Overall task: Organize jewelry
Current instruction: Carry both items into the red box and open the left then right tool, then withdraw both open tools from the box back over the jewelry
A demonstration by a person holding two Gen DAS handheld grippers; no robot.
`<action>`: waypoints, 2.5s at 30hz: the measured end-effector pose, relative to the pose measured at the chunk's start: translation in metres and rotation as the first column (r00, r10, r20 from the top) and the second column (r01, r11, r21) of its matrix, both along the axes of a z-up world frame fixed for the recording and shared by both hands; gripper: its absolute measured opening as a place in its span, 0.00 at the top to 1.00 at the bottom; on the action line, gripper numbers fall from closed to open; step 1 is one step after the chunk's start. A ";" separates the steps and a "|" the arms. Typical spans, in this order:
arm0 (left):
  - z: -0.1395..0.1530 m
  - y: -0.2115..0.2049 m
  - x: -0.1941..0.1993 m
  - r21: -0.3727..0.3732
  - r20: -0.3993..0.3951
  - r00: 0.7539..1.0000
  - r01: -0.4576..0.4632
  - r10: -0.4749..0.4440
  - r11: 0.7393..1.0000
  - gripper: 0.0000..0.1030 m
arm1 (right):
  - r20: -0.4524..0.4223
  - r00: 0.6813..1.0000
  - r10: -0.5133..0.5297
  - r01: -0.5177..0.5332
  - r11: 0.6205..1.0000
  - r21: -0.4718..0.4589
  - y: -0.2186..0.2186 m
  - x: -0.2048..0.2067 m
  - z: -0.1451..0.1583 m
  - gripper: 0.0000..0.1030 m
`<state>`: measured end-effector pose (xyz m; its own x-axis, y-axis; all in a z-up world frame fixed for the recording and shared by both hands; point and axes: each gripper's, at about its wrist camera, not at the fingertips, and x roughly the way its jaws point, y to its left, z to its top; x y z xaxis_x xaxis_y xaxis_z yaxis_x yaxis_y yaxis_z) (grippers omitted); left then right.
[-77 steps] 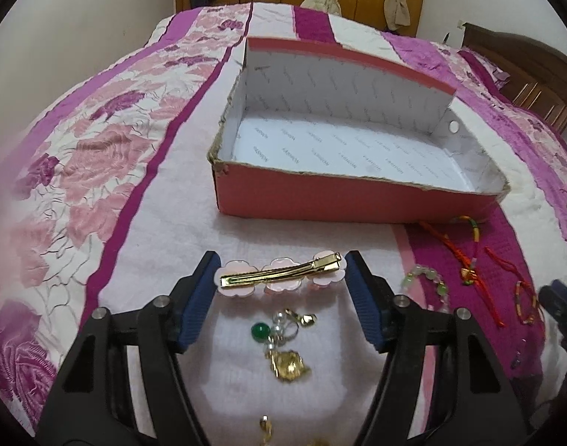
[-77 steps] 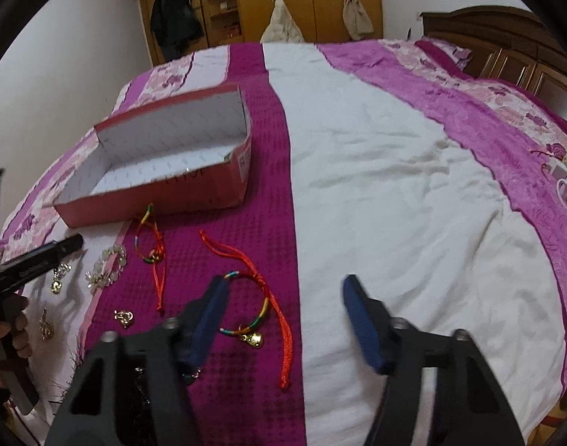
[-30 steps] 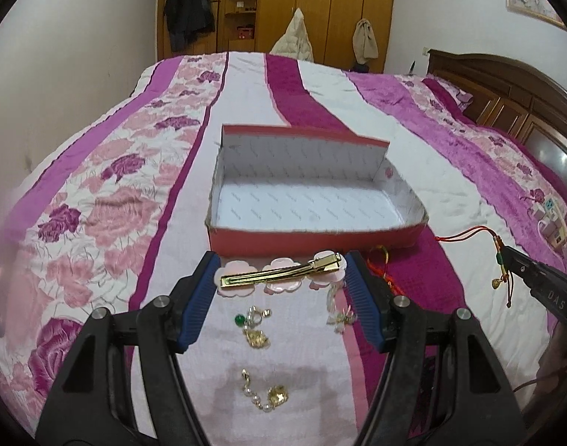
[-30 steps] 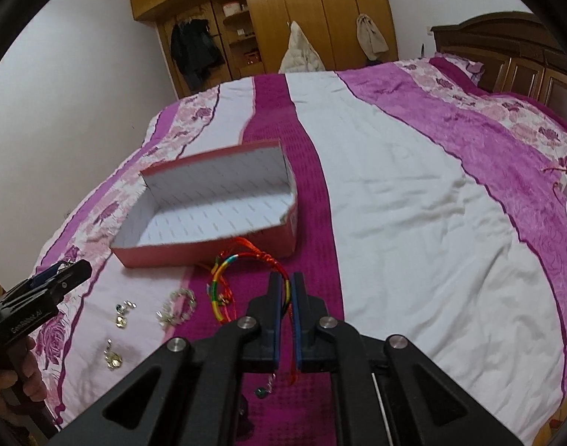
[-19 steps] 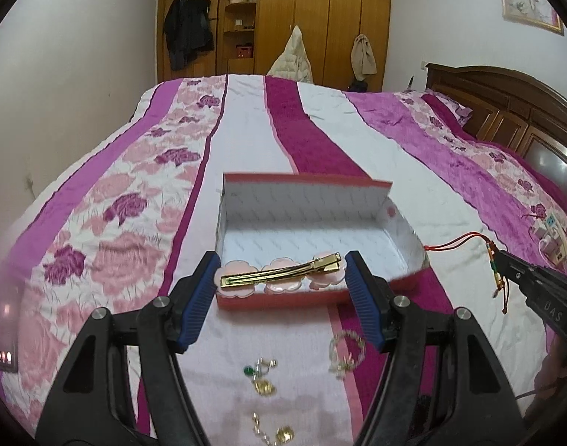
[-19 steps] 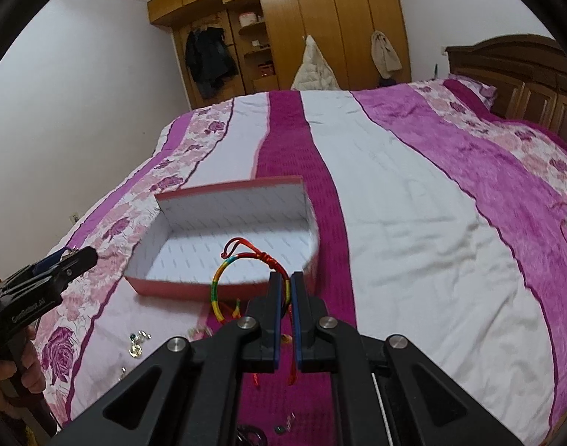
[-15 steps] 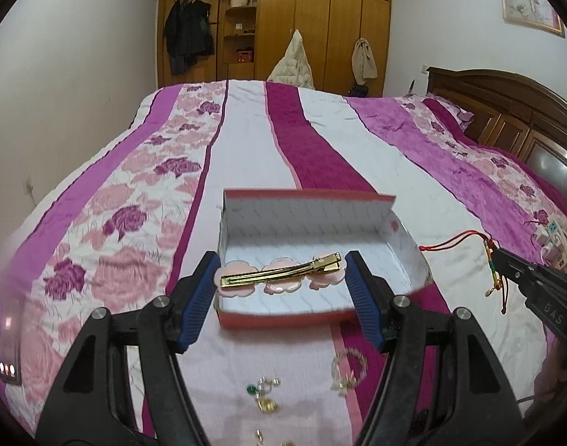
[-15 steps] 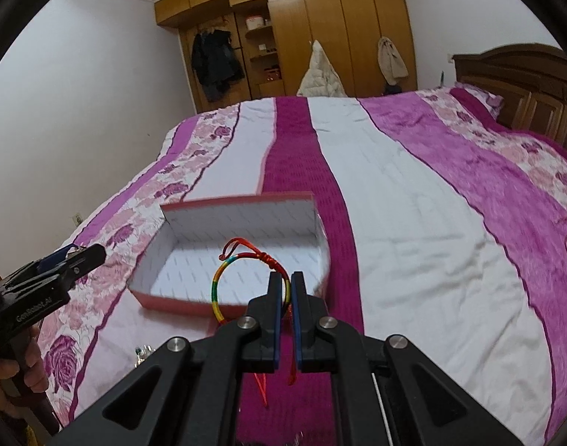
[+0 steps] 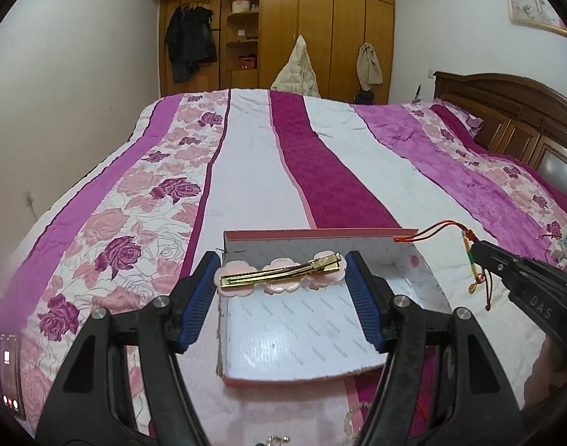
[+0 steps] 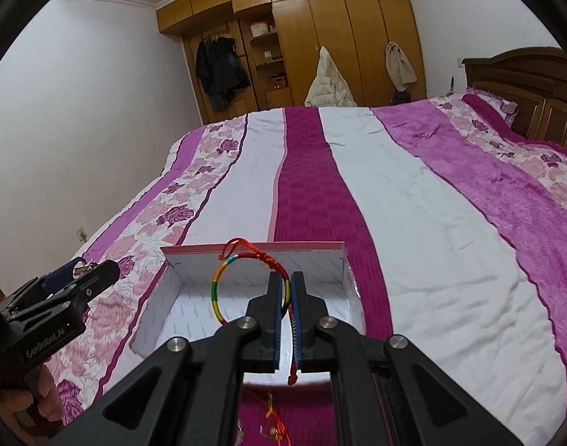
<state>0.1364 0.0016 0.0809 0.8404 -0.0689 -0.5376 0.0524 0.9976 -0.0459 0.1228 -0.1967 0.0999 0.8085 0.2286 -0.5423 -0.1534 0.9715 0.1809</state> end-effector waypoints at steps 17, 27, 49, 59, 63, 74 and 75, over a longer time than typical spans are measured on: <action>-0.071 -0.010 0.081 0.010 -0.190 0.982 0.005 -0.003 1.000 0.41 | -0.179 0.984 -0.004 -0.007 0.998 -0.059 0.015 0.092 -0.068 0.94; -0.107 -0.014 0.111 0.032 -0.334 0.943 0.018 -0.006 0.999 0.40 | -0.289 0.957 -0.028 -0.002 0.995 -0.104 0.018 0.122 -0.110 0.94; -0.071 -0.006 0.082 -0.013 -0.271 0.962 0.041 -0.043 0.999 0.34 | -0.239 0.971 -0.028 0.027 1.000 -0.009 -0.006 0.098 -0.081 0.64; -0.037 0.002 0.028 -0.027 -0.208 0.977 0.036 -0.041 0.999 0.34 | -0.197 0.980 -0.006 0.011 1.000 0.022 -0.013 0.039 -0.047 0.64; -0.025 0.007 0.001 -0.030 -0.173 0.985 0.024 -0.029 0.999 0.34 | -0.180 0.984 -0.005 0.014 0.999 0.046 -0.020 0.014 -0.038 0.64; -0.031 0.027 -0.052 -0.029 -0.224 0.974 -0.020 0.013 0.999 0.34 | -0.174 0.985 0.009 0.004 0.997 0.072 -0.030 -0.043 -0.033 0.64; -0.033 0.028 -0.057 -0.030 -0.230 0.973 -0.022 0.015 0.999 0.34 | -0.177 0.984 0.011 0.002 0.997 0.072 -0.031 -0.047 -0.034 0.64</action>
